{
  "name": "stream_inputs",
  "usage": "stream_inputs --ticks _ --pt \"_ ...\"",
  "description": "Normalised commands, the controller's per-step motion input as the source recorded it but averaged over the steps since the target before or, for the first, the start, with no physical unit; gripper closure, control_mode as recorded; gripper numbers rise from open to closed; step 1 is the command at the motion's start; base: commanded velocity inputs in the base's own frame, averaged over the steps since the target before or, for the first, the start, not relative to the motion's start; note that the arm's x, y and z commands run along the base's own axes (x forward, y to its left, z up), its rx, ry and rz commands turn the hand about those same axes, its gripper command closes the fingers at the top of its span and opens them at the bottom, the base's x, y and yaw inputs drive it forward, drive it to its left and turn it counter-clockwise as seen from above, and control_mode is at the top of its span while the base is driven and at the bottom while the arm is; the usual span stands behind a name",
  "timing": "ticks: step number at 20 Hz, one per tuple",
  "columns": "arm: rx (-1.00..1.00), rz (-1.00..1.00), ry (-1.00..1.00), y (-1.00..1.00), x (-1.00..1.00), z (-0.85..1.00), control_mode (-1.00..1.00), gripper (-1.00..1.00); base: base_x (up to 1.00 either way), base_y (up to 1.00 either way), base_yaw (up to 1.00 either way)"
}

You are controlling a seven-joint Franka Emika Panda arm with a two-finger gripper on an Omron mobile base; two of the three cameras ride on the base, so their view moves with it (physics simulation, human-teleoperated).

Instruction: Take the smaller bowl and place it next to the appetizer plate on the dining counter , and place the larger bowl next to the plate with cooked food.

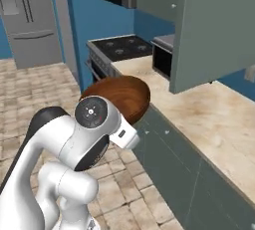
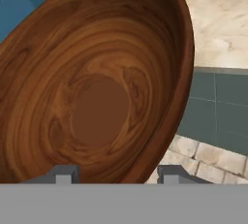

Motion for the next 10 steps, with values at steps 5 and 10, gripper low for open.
stream_inputs --ticks 5,10 --pt "0.0 0.0 0.0 0.0 0.0 0.0 1.0 1.0 0.01 0.46 0.63" --pt "0.0 0.0 0.0 0.0 0.0 0.0 1.0 1.0 0.26 0.38 0.57"
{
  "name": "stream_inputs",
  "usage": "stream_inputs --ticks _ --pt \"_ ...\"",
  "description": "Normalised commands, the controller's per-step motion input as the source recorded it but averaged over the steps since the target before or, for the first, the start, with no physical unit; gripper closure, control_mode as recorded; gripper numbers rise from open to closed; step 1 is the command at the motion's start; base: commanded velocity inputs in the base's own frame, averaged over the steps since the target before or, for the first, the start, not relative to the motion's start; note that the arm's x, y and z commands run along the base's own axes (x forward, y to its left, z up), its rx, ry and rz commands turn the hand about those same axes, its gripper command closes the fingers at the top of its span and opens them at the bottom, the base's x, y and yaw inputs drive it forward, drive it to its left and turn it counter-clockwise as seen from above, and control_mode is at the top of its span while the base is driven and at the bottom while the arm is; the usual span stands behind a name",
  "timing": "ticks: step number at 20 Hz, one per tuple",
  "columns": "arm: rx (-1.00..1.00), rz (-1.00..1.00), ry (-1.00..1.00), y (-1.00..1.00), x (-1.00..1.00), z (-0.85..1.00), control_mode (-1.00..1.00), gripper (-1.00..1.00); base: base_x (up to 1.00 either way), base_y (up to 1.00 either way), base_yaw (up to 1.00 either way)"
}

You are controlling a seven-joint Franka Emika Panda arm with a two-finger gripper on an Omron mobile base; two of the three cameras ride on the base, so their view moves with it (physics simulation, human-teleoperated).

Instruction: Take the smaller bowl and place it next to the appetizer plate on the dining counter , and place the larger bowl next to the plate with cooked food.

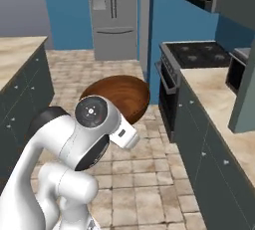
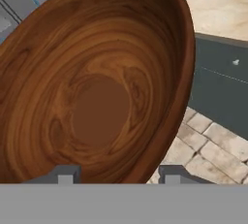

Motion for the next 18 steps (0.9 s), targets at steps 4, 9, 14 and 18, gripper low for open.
stream_inputs --ticks 4,9,14,18 --pt "0.0 0.0 0.0 0.0 0.0 0.0 1.0 1.0 0.3 0.34 0.52" --pt "0.0 0.0 0.0 0.0 0.0 0.0 1.0 1.0 0.18 0.45 0.45" --pt "0.0 0.0 0.0 0.0 0.0 0.0 1.0 1.0 0.14 0.61 0.38" --pt "0.0 0.0 0.0 0.0 0.0 0.0 1.0 1.0 0.0 1.0 0.05"
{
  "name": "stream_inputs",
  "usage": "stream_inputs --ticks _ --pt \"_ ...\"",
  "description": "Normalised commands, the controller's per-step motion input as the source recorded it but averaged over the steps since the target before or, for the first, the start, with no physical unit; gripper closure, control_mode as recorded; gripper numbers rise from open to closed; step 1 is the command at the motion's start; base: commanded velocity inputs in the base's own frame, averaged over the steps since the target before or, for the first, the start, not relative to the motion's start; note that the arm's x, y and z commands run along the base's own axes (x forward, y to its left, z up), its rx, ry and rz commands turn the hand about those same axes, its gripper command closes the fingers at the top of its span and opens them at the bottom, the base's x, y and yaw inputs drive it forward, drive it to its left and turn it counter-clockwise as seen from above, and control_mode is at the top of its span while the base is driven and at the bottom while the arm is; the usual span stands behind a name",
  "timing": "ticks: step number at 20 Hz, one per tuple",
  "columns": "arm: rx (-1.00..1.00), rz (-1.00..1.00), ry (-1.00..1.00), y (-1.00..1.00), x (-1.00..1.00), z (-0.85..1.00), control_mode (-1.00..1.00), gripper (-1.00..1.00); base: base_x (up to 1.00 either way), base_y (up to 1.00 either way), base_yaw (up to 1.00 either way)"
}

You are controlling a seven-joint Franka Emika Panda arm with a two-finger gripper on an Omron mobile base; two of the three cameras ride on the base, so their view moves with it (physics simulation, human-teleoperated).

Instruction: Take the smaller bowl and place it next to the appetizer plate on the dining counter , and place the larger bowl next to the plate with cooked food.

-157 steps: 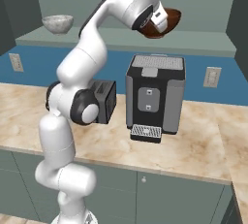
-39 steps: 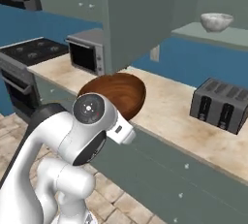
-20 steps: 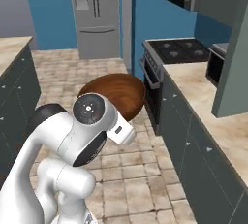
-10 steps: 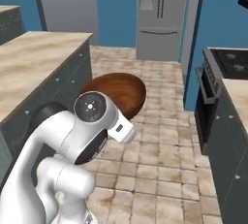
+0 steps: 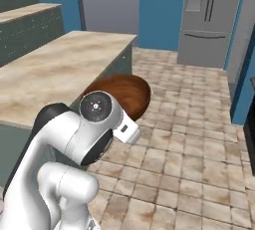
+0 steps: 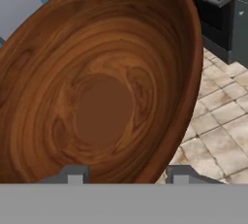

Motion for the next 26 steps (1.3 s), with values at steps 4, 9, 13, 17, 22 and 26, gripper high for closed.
stream_inputs --ticks 4,9,13,17,22,26 --pt "0.0 0.0 0.0 0.0 0.0 0.0 1.0 1.0 0.0 1.0 0.0" --pt "0.0 0.0 0.0 0.0 0.0 0.0 1.0 1.0 -0.03 1.0 0.0" --pt "0.0 0.0 0.0 0.0 0.0 0.0 1.0 1.0 -0.06 1.0 0.0" --pt "0.0 0.0 0.0 0.0 0.0 0.0 1.0 1.0 -0.01 1.0 0.0" --pt "0.0 0.0 0.0 0.0 0.0 0.0 1.0 1.0 0.0 1.0 0.0" --pt "0.0 0.0 0.0 0.0 0.0 0.0 1.0 1.0 -0.1 1.0 0.01"
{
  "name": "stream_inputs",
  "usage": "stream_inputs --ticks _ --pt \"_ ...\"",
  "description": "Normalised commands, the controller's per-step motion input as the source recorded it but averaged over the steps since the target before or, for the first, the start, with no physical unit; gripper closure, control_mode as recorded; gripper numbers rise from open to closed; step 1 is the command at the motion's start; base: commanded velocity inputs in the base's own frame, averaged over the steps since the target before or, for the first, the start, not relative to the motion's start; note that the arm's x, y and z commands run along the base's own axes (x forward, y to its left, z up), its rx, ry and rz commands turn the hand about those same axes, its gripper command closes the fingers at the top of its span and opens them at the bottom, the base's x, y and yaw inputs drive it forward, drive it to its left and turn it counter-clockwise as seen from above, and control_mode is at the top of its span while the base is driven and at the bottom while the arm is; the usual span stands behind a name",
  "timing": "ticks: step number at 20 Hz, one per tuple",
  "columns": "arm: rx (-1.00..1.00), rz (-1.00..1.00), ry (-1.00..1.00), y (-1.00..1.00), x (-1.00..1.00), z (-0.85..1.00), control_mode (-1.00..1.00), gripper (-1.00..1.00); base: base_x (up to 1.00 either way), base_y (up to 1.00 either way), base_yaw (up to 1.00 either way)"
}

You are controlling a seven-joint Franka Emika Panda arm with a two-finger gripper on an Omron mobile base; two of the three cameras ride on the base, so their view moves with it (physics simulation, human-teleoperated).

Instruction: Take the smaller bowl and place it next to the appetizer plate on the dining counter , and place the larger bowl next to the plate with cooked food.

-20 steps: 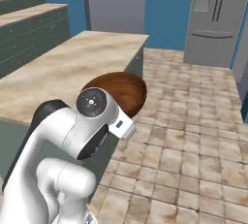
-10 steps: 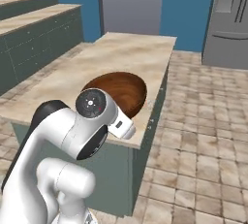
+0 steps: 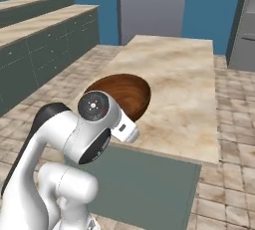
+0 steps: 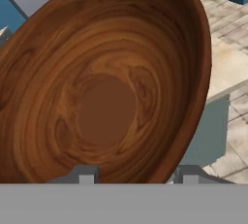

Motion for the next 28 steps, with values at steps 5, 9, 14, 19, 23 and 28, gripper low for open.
stream_inputs --ticks 5,9,14,19,23,28 --pt "0.0 0.0 0.0 0.0 0.0 0.0 1.0 1.0 -0.14 1.0 0.04" --pt "0.0 0.0 0.0 0.0 0.0 0.0 1.0 1.0 0.0 1.0 0.06" --pt "0.0 0.0 0.0 0.0 0.0 0.0 1.0 1.0 0.0 1.0 0.07" --pt "0.0 0.0 0.0 0.0 0.0 0.0 1.0 1.0 0.0 1.0 0.07" --pt "0.0 0.0 0.0 0.0 0.0 0.0 1.0 1.0 0.03 1.0 0.09" --pt "0.0 0.0 0.0 0.0 0.0 0.0 1.0 1.0 0.09 1.0 0.1"
